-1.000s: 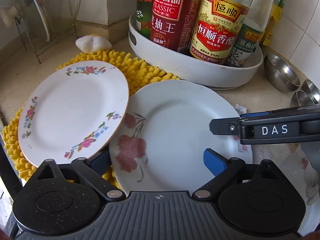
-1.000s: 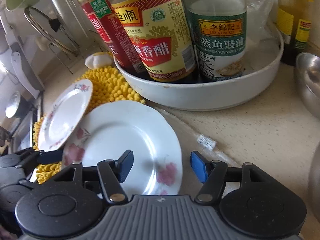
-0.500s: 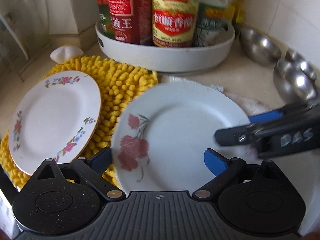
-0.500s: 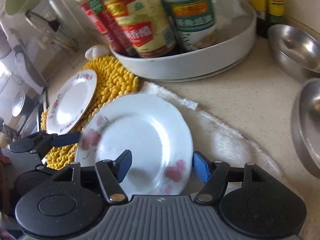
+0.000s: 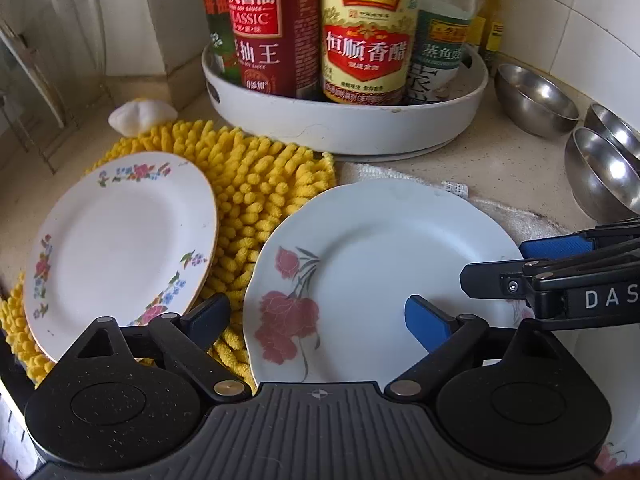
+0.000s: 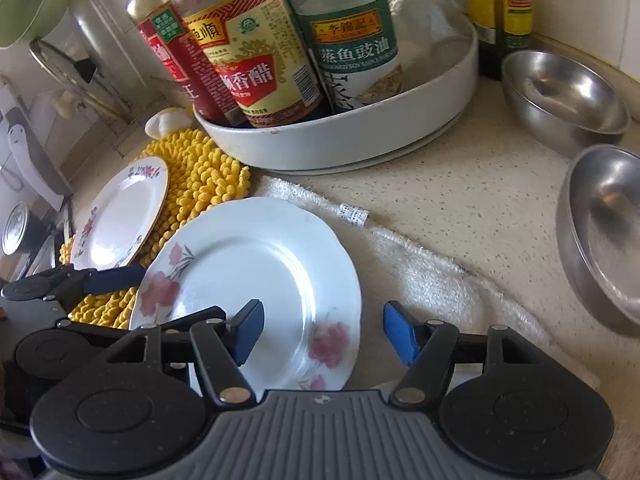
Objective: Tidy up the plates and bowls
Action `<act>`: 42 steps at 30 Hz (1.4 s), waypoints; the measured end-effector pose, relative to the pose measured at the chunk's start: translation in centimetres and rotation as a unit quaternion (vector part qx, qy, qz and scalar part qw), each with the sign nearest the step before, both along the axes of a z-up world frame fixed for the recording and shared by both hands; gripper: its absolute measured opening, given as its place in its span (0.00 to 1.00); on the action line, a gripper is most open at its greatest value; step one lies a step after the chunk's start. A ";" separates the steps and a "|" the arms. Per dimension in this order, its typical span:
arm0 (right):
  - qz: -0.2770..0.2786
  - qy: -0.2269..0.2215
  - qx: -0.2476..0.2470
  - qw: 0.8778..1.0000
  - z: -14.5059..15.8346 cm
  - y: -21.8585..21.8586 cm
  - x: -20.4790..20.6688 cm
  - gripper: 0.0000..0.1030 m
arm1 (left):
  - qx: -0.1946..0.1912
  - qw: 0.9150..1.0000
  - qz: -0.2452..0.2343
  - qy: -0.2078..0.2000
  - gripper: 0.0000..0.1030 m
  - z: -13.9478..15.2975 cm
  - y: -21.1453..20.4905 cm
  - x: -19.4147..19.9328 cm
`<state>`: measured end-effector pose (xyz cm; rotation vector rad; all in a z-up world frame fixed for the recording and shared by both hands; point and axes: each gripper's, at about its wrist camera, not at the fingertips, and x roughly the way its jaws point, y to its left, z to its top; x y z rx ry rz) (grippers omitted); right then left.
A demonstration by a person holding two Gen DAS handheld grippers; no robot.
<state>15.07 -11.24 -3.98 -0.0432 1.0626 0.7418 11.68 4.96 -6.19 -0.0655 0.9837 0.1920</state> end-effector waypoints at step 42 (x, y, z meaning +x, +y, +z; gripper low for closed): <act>-0.081 -0.049 -0.024 0.995 2.0 0.8 -4.5 0.68 | -0.017 0.997 -0.050 -0.053 0.64 1.4 2.0 -1.7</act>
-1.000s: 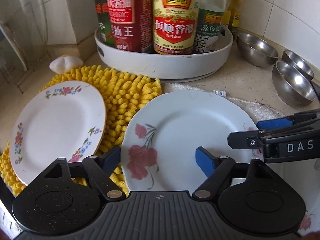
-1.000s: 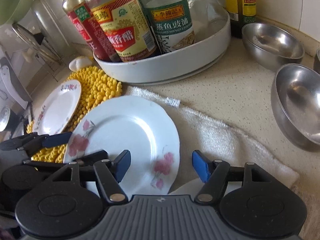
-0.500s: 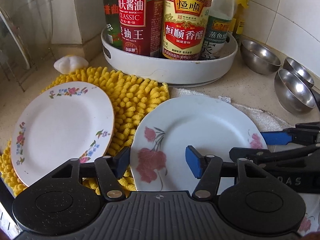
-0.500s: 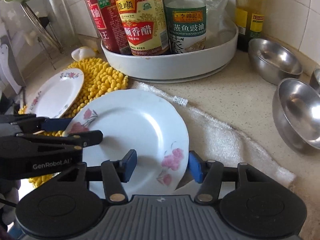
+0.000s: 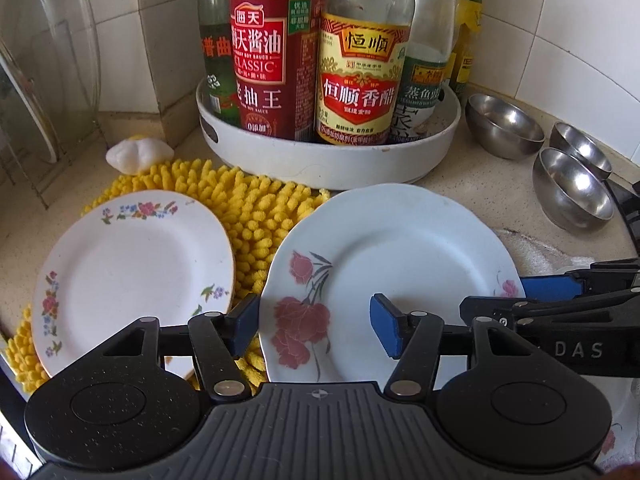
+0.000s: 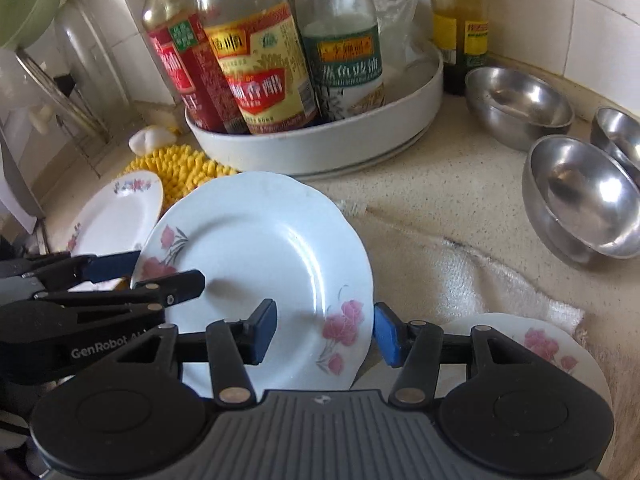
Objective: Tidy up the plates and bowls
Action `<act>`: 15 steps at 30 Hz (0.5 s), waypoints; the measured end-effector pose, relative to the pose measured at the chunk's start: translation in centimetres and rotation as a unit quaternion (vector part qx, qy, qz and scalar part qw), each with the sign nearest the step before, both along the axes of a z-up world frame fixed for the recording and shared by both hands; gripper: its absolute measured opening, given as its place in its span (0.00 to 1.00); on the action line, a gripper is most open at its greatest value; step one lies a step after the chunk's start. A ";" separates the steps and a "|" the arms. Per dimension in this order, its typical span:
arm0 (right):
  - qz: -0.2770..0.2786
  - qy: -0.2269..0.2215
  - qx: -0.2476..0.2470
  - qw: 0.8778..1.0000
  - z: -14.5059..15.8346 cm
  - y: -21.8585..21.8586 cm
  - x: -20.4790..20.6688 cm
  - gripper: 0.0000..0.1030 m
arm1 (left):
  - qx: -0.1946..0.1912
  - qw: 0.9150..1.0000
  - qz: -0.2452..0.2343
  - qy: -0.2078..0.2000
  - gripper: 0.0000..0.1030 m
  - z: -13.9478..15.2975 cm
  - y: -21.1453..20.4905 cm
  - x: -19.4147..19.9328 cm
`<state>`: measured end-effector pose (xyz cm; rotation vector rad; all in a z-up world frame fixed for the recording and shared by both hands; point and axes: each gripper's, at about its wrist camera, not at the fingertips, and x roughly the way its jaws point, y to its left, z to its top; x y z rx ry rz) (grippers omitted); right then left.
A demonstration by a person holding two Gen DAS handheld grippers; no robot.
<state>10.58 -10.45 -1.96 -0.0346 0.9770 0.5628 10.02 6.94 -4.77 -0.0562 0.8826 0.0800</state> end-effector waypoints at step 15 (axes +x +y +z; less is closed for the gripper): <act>-0.016 0.000 0.025 1.000 0.7 -1.2 -0.7 0.68 | 0.019 1.000 -0.007 -0.005 0.65 1.0 -1.1 -0.6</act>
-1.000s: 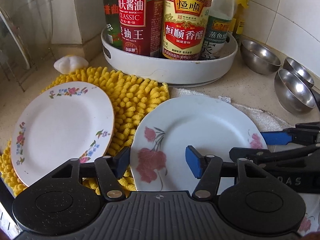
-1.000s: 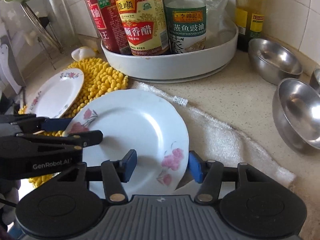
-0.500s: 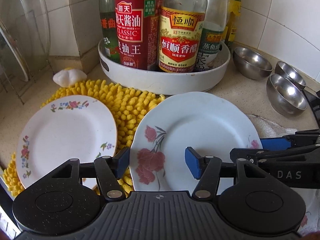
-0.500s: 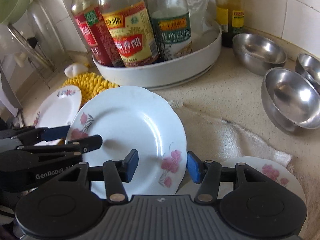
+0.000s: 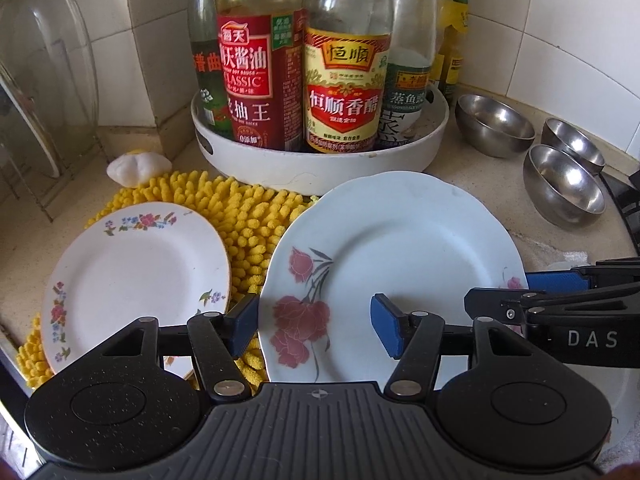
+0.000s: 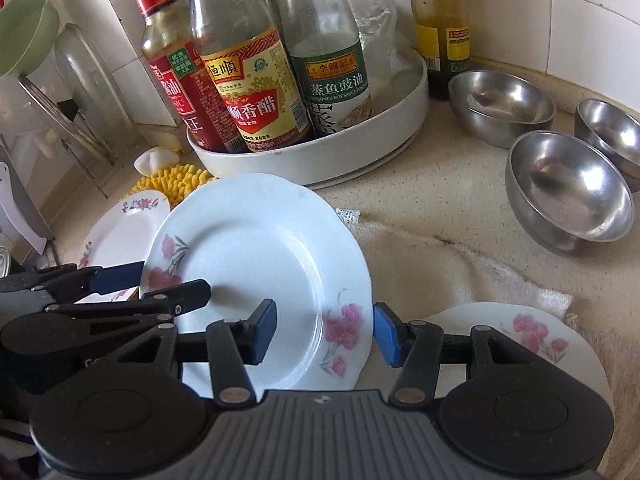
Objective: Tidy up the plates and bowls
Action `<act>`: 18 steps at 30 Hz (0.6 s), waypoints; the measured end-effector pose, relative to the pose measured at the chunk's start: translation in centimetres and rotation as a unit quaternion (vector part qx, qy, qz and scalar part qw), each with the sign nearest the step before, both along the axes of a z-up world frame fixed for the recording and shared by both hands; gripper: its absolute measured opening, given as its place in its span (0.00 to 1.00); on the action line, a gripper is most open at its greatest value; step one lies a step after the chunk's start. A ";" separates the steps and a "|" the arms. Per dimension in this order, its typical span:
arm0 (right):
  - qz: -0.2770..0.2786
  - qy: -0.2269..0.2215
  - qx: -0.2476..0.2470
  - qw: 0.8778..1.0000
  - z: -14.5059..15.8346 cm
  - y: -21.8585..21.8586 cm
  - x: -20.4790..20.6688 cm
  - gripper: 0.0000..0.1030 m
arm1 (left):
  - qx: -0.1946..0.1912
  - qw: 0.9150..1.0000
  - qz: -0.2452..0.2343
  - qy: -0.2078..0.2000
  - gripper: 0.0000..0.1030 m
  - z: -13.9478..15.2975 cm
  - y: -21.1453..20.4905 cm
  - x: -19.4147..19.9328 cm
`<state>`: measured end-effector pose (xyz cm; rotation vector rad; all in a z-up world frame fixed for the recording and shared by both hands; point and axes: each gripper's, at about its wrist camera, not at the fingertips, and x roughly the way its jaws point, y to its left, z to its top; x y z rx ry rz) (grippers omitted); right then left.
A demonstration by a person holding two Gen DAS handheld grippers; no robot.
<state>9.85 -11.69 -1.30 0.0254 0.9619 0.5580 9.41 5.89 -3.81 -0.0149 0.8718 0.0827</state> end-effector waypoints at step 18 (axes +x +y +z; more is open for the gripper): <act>0.048 0.038 -0.002 0.998 -1.8 0.3 1.9 0.71 | 0.000 0.998 0.035 0.055 0.83 -2.2 0.7 -0.6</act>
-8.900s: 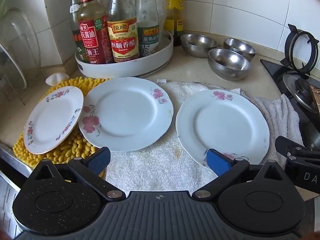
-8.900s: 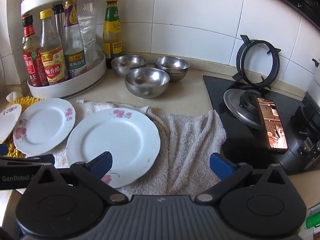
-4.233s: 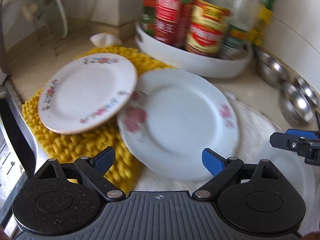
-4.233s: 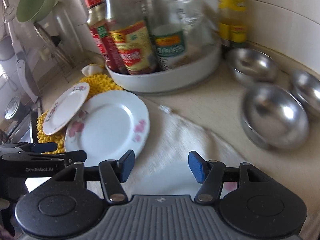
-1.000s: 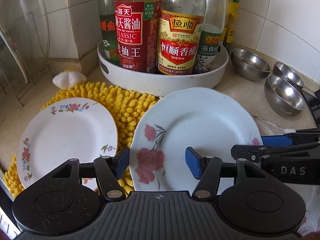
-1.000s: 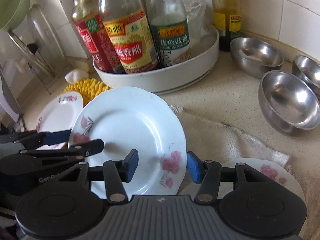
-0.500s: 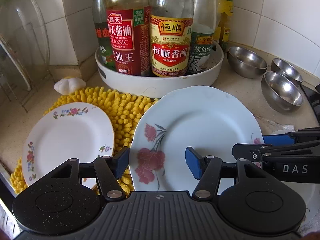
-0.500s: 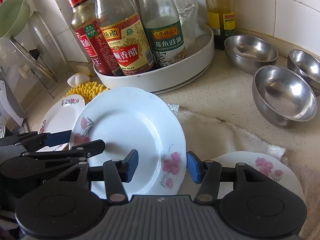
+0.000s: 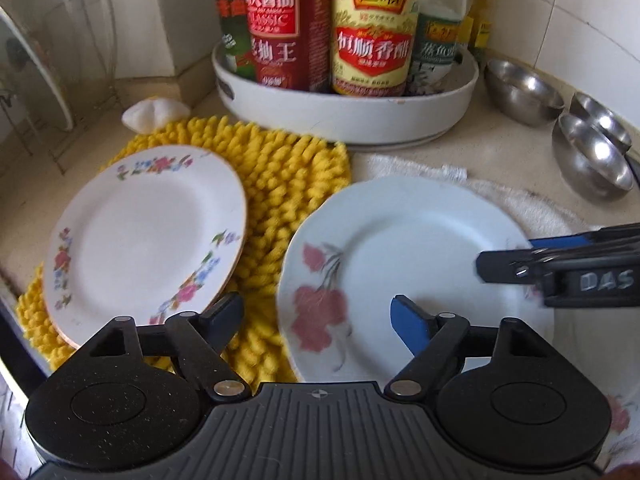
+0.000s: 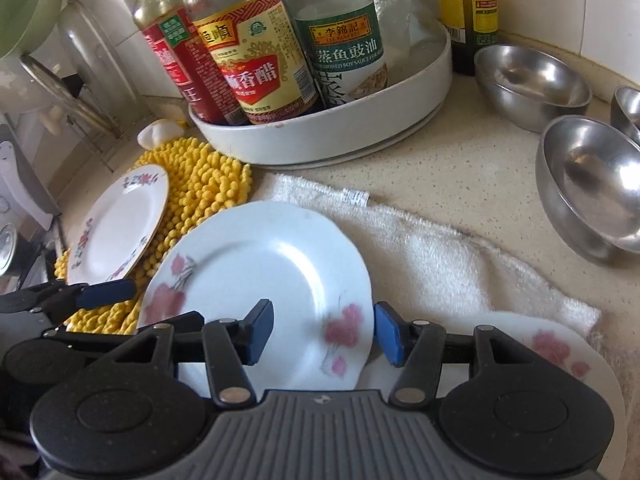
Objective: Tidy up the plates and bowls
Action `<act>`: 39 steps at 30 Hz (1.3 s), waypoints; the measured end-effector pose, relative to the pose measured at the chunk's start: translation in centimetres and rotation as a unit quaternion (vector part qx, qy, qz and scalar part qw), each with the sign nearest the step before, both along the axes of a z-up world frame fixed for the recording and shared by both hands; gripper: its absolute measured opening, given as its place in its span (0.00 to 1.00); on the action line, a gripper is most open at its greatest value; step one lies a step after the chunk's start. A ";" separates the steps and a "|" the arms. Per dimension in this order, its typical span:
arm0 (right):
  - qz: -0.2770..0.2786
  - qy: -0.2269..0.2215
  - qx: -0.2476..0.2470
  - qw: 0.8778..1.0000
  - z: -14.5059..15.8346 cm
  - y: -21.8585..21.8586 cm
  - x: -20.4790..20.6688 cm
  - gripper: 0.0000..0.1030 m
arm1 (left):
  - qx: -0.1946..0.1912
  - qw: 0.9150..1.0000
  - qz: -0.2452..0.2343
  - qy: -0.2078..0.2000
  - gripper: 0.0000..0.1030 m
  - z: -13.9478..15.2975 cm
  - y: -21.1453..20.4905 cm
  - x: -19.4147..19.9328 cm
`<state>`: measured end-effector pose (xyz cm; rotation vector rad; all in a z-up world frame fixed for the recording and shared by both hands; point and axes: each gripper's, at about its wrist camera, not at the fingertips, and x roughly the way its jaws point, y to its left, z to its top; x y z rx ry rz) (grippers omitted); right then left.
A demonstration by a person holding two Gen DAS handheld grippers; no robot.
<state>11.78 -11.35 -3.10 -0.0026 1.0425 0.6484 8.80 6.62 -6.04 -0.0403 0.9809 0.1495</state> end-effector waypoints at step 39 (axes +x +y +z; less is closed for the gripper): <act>-0.066 -0.020 0.040 0.997 3.6 -4.3 -2.4 0.72 | 0.002 0.997 -0.065 -0.036 0.73 2.9 -4.1 1.2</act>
